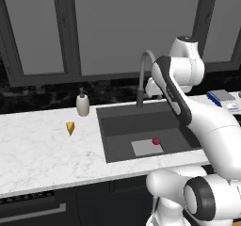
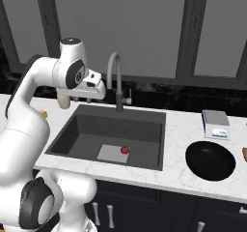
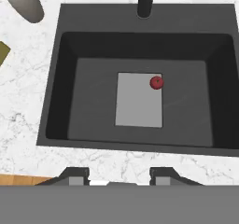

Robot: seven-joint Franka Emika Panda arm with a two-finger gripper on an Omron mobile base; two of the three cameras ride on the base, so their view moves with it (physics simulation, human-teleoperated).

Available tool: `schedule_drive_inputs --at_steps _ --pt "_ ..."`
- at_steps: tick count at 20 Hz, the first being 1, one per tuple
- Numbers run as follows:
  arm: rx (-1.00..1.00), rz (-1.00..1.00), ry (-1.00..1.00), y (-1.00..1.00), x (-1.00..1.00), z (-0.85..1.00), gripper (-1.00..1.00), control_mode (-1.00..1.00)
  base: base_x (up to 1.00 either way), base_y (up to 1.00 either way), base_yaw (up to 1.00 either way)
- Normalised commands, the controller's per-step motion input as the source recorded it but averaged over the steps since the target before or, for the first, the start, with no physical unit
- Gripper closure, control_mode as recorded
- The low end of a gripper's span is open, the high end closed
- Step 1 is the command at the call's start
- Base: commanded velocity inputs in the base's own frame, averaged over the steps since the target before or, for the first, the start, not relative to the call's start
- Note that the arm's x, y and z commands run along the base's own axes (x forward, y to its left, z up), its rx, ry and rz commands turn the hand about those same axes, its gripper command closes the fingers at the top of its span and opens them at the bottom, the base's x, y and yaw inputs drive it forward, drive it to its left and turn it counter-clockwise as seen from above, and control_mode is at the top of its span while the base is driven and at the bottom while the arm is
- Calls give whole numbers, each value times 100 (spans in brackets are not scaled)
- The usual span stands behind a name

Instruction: Pick the tomato from the sink and place it in the bowl. Then pick the bowl and place it in the microwave. Then close the microwave door and press the start button.

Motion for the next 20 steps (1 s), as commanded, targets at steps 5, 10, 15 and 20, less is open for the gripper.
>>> schedule_drive_inputs --at_steps 5,10,15,20 --pt "0 0 -3 0 -7 0 -100 -100 0 0 0" --pt "10 0 -9 -51 -28 -38 -100 -100 0 0 0" --pt "22 0 -7 -96 -54 -60 -100 -100 0 0 0" --pt "3 0 1 -40 1 -50 -100 -100 0 0 0"
